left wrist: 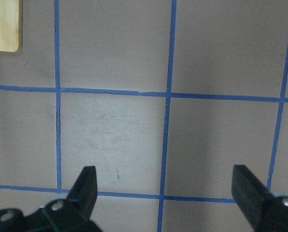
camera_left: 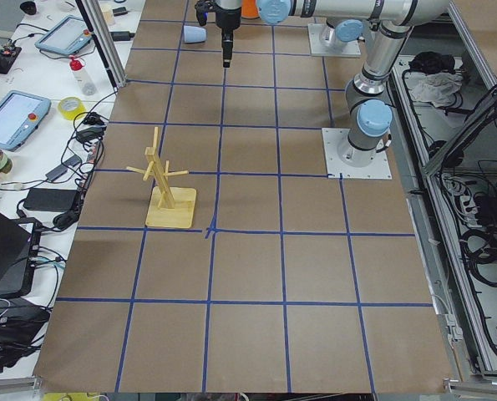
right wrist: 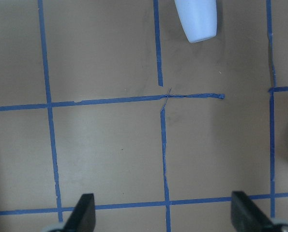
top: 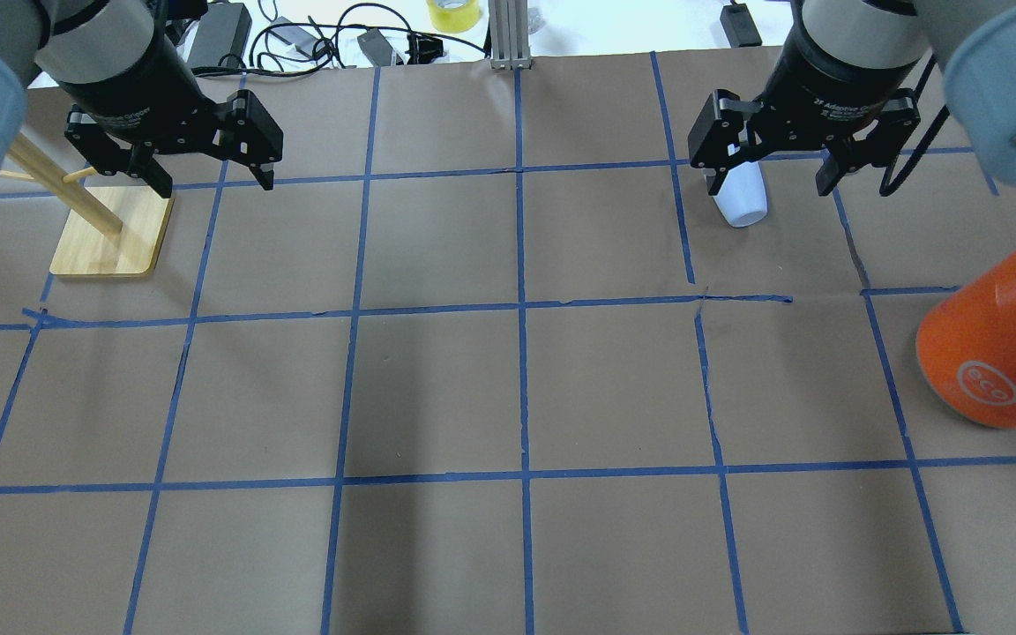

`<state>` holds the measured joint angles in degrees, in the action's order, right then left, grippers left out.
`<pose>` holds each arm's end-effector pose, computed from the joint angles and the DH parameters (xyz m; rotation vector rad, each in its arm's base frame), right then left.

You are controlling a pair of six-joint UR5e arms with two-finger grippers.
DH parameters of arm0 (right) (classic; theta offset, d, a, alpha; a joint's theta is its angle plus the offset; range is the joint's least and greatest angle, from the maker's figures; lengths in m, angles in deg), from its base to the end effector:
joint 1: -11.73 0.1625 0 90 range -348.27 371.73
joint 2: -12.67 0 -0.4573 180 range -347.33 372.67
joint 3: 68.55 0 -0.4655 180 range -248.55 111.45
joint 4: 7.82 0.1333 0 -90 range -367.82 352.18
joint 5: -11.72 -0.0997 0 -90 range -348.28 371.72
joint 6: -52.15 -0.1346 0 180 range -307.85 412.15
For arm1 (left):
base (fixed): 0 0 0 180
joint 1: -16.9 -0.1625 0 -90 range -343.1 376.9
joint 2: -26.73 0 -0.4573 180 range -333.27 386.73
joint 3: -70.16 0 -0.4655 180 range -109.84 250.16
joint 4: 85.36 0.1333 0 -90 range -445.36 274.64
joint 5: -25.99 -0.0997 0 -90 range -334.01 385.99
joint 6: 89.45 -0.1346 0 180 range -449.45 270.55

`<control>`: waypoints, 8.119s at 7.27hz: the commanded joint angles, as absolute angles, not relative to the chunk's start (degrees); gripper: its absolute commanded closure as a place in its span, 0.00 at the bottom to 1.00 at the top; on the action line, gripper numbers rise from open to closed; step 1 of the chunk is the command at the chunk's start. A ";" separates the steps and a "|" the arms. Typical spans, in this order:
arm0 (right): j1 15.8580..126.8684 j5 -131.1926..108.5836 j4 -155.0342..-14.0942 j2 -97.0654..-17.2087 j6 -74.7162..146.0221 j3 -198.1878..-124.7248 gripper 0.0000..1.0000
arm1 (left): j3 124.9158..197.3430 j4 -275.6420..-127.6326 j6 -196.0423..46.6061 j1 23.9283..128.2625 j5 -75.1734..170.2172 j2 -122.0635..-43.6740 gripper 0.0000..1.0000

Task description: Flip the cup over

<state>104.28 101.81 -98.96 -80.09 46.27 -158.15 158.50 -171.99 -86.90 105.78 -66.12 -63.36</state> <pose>0.1575 -0.5458 0.5182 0.0912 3.1341 -0.1176 -0.1170 -0.5794 0.5071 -0.1018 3.1013 -0.1346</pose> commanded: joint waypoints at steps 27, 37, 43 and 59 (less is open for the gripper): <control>95.84 96.29 -130.34 -38.29 66.13 -148.09 0.33 | 158.75 -171.67 -86.90 105.85 -65.94 -63.36 0.00; 124.49 98.20 -139.47 -36.73 116.18 -148.00 0.35 | 158.75 -171.67 -87.08 105.76 -65.94 -63.36 0.00; 128.45 102.51 -135.61 -36.55 121.06 -150.37 0.35 | 158.84 -171.67 -86.99 105.76 -65.77 -63.10 0.00; 108.26 103.21 -102.74 -71.26 79.33 -150.55 0.00 | 172.34 -157.93 -99.12 96.44 -22.92 -75.64 0.00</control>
